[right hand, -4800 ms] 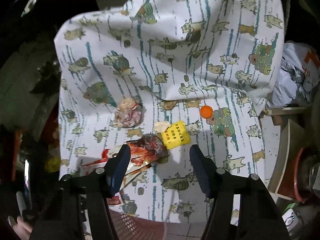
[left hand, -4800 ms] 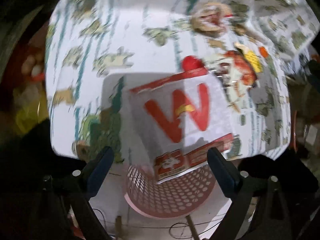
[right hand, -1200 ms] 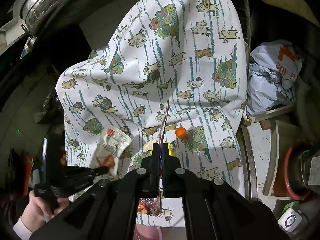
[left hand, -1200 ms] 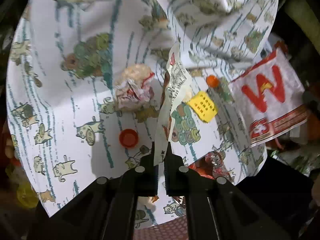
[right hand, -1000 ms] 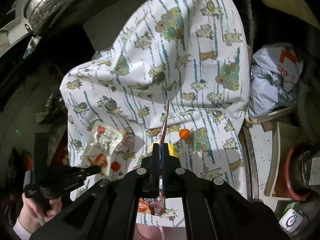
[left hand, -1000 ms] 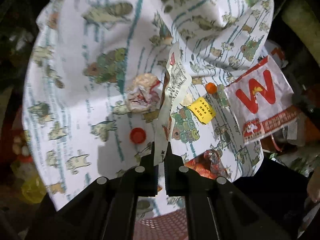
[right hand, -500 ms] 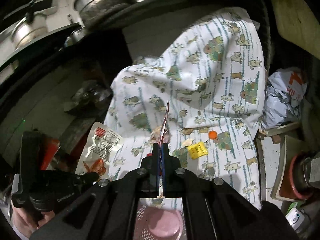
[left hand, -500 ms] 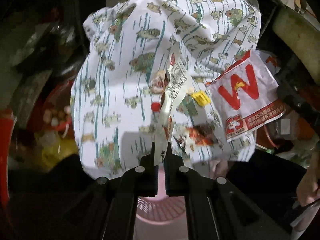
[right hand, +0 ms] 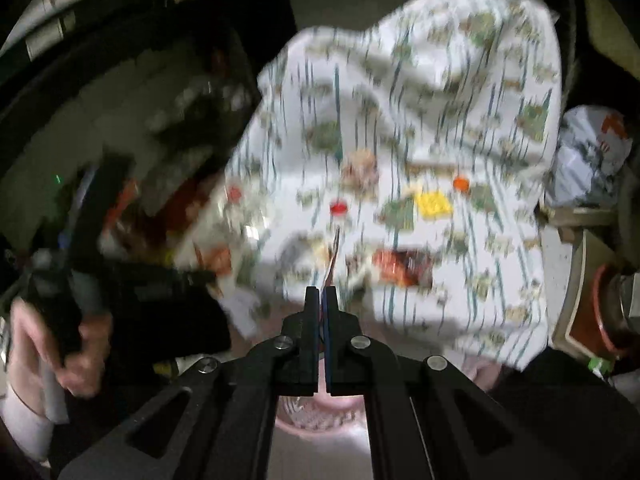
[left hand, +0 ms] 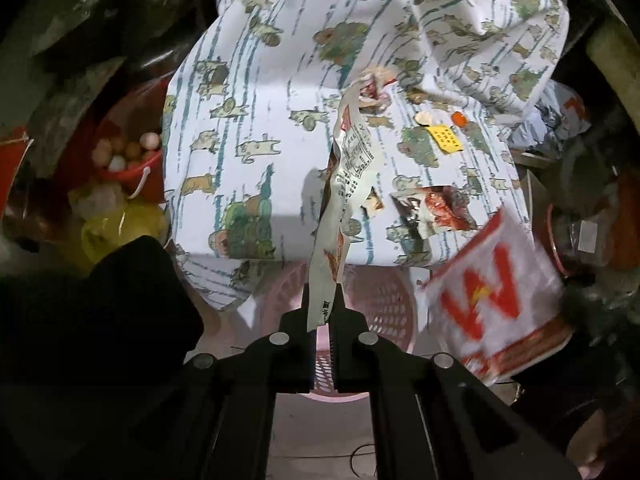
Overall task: Collect trash
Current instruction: 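Drop the W paper bag into the pink basket with the right tool while the left drops the receipt, then reach the right tool to the snack wrapper and grasp it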
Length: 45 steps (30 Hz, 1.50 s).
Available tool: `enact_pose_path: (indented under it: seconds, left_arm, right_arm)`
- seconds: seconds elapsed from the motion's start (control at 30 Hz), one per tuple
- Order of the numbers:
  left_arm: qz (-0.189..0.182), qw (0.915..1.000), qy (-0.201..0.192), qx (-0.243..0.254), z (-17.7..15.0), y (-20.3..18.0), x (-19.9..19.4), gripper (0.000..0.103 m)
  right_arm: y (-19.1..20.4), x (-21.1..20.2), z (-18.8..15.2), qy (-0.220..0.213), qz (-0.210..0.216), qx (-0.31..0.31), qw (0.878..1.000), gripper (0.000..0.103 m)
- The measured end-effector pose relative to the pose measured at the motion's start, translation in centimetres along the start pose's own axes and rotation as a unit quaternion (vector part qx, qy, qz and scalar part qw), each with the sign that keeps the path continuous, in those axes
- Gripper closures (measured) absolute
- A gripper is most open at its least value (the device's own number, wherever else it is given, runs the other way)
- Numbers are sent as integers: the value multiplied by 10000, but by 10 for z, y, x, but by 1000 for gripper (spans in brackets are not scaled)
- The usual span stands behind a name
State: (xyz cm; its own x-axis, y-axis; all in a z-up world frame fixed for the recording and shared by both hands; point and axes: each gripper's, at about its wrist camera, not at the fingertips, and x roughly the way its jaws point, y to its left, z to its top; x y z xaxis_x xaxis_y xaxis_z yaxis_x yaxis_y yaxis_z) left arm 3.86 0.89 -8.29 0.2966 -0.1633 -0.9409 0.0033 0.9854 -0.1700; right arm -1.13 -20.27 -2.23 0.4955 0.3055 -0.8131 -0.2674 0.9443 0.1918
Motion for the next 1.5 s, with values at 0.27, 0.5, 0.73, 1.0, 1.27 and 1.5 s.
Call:
enact_pose_path:
  seconds: [0.27,0.5,0.73,1.0,1.27,1.5]
  left_arm:
    - [-11,9997,255,43,-3,8,11,99]
    - [125,9981,603,66,-7,11,29,98]
    - [248,9929,1151,165,-21,11,59,98]
    - [323,9800,1957,150,-42,8,107,98]
    - [604,9651,2544,133,-51,7,152,97]
    - [635,9637,2591,113,-45,1,161,36]
  right_arm:
    - [8,73,-36,1530,16,-130,9881,101]
    - [5,125,-55,2255,-147,-62,9741,101]
    - [-12,169,-72,2652,-291,163,9636,101]
    - [-26,197,-78,2671,-468,430,9616,101]
    - [-33,193,-74,2639,-360,796,9606,100]
    - [-29,150,-50,1990,-420,761,9761,100]
